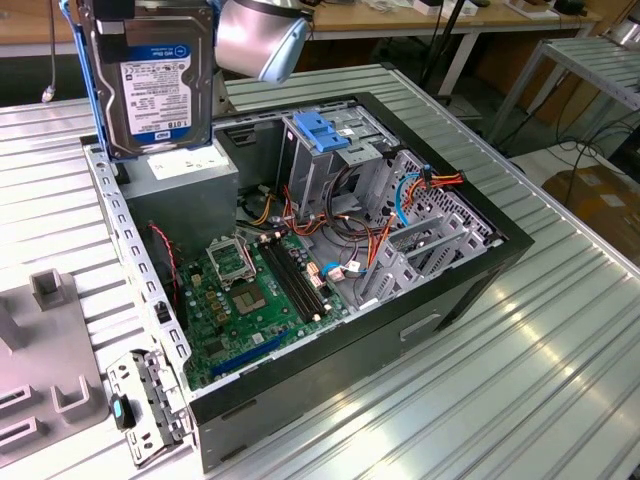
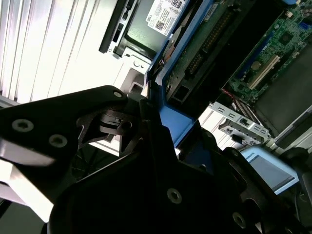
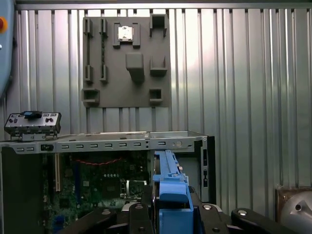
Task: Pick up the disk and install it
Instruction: 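Pick up the disk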
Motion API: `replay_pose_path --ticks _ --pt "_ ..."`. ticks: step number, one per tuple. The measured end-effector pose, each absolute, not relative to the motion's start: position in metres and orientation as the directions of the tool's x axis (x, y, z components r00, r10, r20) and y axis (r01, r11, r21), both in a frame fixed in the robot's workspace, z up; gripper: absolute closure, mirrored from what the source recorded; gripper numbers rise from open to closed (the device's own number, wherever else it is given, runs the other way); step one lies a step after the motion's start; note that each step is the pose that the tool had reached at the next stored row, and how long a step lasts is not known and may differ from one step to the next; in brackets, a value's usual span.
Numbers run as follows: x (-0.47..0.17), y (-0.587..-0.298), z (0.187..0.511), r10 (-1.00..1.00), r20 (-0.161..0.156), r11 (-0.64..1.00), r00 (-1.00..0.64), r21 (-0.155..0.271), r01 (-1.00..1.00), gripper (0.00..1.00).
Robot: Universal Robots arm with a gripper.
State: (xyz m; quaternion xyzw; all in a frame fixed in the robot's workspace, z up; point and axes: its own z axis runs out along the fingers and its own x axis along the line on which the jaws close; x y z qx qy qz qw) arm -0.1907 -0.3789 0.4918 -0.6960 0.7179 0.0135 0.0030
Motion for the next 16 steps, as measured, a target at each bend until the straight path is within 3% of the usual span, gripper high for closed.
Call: replay_pose_path --ticks 16 --pt "-0.173 -0.380 0.491 -0.999 -0.023 0.031 -0.031 0.015 -0.999 0.63"
